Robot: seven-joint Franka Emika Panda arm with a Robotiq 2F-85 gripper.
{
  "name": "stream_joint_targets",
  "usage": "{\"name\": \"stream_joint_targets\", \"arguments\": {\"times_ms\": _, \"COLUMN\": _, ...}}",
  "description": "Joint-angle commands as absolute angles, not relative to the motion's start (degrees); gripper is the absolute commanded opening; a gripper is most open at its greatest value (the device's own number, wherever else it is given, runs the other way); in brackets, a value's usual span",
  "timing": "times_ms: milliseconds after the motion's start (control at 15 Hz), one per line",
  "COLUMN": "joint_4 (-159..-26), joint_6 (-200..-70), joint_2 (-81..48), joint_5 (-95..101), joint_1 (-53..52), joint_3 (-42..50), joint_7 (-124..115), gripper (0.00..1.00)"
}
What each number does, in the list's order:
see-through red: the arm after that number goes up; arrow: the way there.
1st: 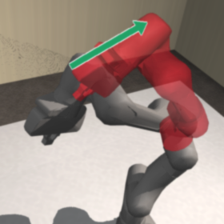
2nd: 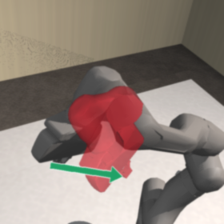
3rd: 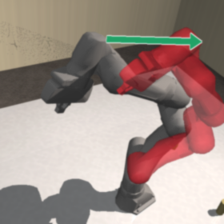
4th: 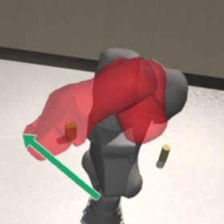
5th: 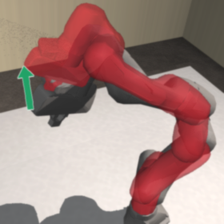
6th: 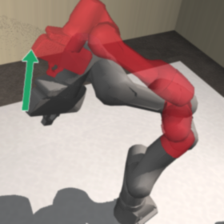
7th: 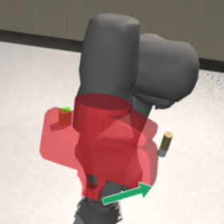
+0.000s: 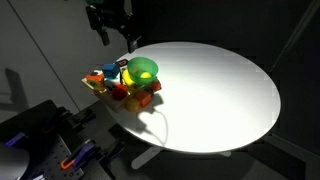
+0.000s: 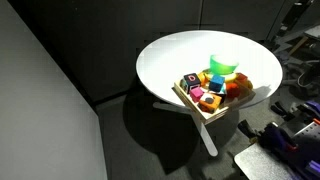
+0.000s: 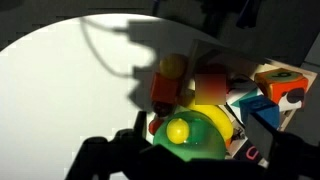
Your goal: Pick up the yellow lemon toy from the table and put it in the green bowl
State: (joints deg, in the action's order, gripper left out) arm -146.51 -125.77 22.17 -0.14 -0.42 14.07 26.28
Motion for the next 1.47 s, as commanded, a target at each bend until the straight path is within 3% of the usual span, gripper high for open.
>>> {"name": "stream_joint_targets", "arguments": {"times_ms": 0, "joint_4": -146.4, "joint_6": -125.7, "joint_2": 22.1, "joint_5": -0.6, "joint_1": 0.6, "joint_3": 13.0, "joint_7": 26.6, "gripper": 1.0}}
{"name": "stream_joint_targets", "arguments": {"times_ms": 600, "joint_4": -145.2, "joint_6": -128.6, "joint_2": 20.8, "joint_5": -0.9, "joint_1": 0.3, "joint_3": 10.5, "joint_7": 21.8, "gripper": 1.0}}
{"name": "stream_joint_targets", "arguments": {"times_ms": 1000, "joint_4": -145.1, "joint_6": -135.7, "joint_2": 15.7, "joint_5": 3.4, "joint_1": 1.7, "joint_3": 4.4, "joint_7": 7.3, "gripper": 1.0}}
{"name": "stream_joint_targets", "arguments": {"times_ms": 1400, "joint_4": -143.6, "joint_6": -134.6, "joint_2": 8.8, "joint_5": 10.9, "joint_1": 3.4, "joint_3": 1.3, "joint_7": -5.4, "gripper": 1.0}}
